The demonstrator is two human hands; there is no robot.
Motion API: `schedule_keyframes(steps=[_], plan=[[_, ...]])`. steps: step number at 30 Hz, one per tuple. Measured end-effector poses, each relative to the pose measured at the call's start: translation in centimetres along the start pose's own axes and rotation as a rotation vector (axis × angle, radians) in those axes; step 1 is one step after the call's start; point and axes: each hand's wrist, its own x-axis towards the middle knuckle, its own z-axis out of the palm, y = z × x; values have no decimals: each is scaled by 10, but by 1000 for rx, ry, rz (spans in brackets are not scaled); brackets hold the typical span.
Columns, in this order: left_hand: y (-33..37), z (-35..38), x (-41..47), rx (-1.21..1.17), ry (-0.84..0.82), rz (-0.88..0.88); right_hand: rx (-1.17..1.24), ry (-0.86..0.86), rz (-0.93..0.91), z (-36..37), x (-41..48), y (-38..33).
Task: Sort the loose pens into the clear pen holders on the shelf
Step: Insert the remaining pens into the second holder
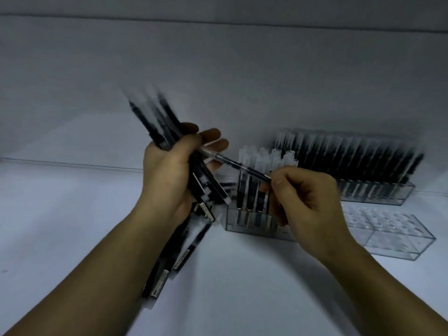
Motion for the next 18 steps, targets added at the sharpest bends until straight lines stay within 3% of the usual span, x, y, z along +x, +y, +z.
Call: schedule_keyframes(steps=[5,10,14,18], plan=[[-14,11,-17,180,-103,78,-227,-210,-50,5,-2,-6],[-17,14,-27,207,-170,172,-323,-195,-159,2,3,-8],[-19,7,-23,248,-145,210,-33,-7,-114,-11,5,-13],[-31,7,-30,395,-260,225,300,176,-7,-26,14,-20]])
